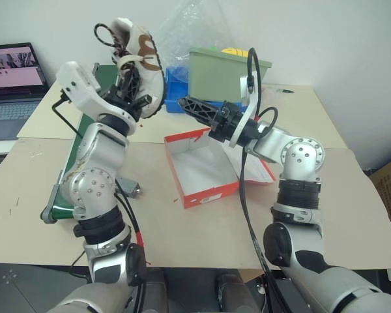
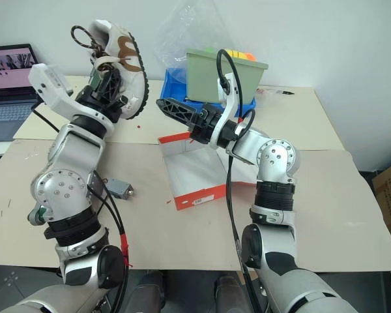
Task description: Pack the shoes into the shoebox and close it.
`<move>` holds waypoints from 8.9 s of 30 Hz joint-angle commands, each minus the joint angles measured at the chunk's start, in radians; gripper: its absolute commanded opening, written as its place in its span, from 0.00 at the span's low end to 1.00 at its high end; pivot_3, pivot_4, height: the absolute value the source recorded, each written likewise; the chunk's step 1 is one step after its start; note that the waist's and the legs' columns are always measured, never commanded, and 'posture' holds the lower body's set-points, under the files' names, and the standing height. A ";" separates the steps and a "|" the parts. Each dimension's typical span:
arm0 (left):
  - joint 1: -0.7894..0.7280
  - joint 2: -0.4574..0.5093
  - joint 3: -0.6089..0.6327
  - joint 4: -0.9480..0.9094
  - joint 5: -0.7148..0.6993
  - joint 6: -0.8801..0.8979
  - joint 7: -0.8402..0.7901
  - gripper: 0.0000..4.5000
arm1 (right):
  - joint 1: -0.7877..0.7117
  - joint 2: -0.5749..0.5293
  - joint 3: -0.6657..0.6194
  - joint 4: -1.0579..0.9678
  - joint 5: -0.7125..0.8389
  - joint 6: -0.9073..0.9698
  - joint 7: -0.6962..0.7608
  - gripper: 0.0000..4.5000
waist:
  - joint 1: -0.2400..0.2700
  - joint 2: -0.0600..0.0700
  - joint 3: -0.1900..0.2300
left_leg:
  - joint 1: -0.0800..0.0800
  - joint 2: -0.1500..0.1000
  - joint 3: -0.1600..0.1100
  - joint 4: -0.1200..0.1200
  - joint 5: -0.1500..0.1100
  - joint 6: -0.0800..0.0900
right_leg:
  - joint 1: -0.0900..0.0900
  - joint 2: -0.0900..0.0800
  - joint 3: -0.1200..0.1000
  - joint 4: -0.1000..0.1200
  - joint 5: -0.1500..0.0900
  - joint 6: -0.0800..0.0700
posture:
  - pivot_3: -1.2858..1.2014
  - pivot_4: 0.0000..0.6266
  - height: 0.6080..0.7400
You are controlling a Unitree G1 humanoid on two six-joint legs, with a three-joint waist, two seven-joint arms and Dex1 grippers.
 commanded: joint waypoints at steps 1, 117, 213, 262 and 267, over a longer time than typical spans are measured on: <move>-0.028 -0.033 -0.009 -0.056 -0.047 -0.025 0.047 0.01 | -0.021 -0.010 -0.001 -0.028 0.043 0.013 -0.032 1.00 | 0.000 0.000 0.000 | 0.000 0.000 0.000 0.000 0.000 0.000 | 0.000 0.000 0.000 0.000 0.000 0.000 | 0.52 0.24 1.00; 0.165 0.308 -0.143 -0.109 0.156 0.147 0.067 0.74 | 0.009 -0.364 0.238 -0.402 -0.223 0.109 0.349 0.99 | -0.019 0.000 0.000 | -0.001 0.000 0.000 -0.001 0.000 0.000 | -0.001 0.000 0.001 -0.002 0.000 0.000 | 0.52 0.24 1.00; 0.543 0.383 0.131 0.011 0.462 -0.163 -0.215 0.98 | 0.090 -0.303 0.494 -0.137 -0.388 -0.438 0.522 1.00 | -0.022 0.000 0.000 | -0.001 0.000 0.000 -0.002 0.000 0.000 | -0.002 0.000 0.000 -0.001 0.000 0.000 | 0.52 0.24 1.00; 0.508 0.456 0.114 0.435 0.352 -0.349 -0.500 0.81 | 0.119 -0.336 0.488 -0.208 -0.391 -0.385 0.477 1.00 | -0.022 0.000 0.000 | 0.000 0.000 0.001 -0.002 0.000 0.000 | -0.002 0.000 0.000 -0.001 0.000 0.000 | 0.52 0.24 1.00; 0.493 0.432 0.123 0.395 0.291 -0.275 -0.488 0.43 | 0.111 -0.347 0.486 -0.204 -0.395 -0.389 0.472 1.00 | -0.008 0.001 0.000 | 0.001 0.000 0.000 -0.001 0.000 0.000 | -0.001 -0.001 -0.001 0.000 0.000 0.000 | 0.52 0.24 1.00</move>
